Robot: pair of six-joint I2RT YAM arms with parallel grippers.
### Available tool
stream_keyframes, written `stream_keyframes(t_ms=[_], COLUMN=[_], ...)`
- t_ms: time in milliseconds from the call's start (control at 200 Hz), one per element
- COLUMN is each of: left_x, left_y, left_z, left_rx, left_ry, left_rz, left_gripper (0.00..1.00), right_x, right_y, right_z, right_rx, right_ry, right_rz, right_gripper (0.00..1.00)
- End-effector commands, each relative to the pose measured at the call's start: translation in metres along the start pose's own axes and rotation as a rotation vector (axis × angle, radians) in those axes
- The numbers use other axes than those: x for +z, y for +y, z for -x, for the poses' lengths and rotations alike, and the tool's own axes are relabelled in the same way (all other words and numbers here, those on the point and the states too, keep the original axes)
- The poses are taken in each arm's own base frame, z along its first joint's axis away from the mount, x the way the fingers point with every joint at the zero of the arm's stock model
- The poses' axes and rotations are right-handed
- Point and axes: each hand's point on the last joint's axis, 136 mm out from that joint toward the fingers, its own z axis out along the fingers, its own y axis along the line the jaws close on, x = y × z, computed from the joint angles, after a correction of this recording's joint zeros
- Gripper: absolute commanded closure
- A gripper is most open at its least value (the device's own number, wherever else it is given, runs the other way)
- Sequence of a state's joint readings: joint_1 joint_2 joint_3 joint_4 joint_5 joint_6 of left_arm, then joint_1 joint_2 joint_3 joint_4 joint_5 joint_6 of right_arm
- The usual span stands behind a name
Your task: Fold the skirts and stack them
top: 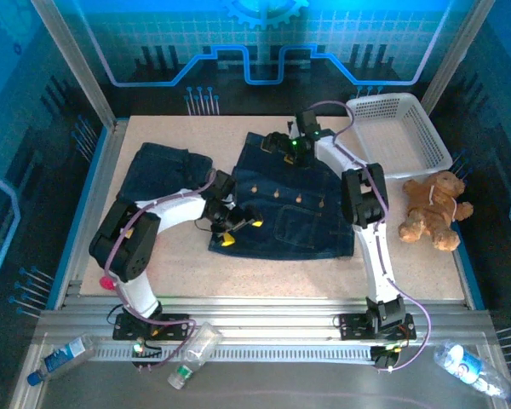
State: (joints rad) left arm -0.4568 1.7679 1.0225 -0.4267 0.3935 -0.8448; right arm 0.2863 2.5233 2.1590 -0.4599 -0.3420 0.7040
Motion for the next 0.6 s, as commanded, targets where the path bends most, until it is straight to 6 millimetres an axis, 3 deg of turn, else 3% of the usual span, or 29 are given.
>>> stream_keyframes(t_ms=[0, 85, 235, 595], left_x=[0.010, 0.013, 0.015, 0.001], left_y=[0.046, 0.070, 0.097, 0.077], left_z=[-0.031, -0.052, -0.077, -0.086], left_rx=[-0.041, -0.088, -0.150, -0.077], left_ry=[0.109, 0.153, 0.192, 0.201], left_rz=[0.108, 0.128, 0.139, 0.029], left_gripper=[0.01, 0.01, 0.01, 0.01], right_x=[0.023, 0.034, 0.045, 0.051], right_y=[-0.042, -0.062, -0.078, -0.086], right_z=[-0.004, 0.001, 0.009, 0.030], right_rx=[0.172, 0.264, 0.328, 0.324], right_ry=[0.021, -0.002, -0.053, -0.125], right_rz=[-0.128, -0.156, -0.192, -0.221], right_gripper=[0.00, 0.00, 0.00, 0.00])
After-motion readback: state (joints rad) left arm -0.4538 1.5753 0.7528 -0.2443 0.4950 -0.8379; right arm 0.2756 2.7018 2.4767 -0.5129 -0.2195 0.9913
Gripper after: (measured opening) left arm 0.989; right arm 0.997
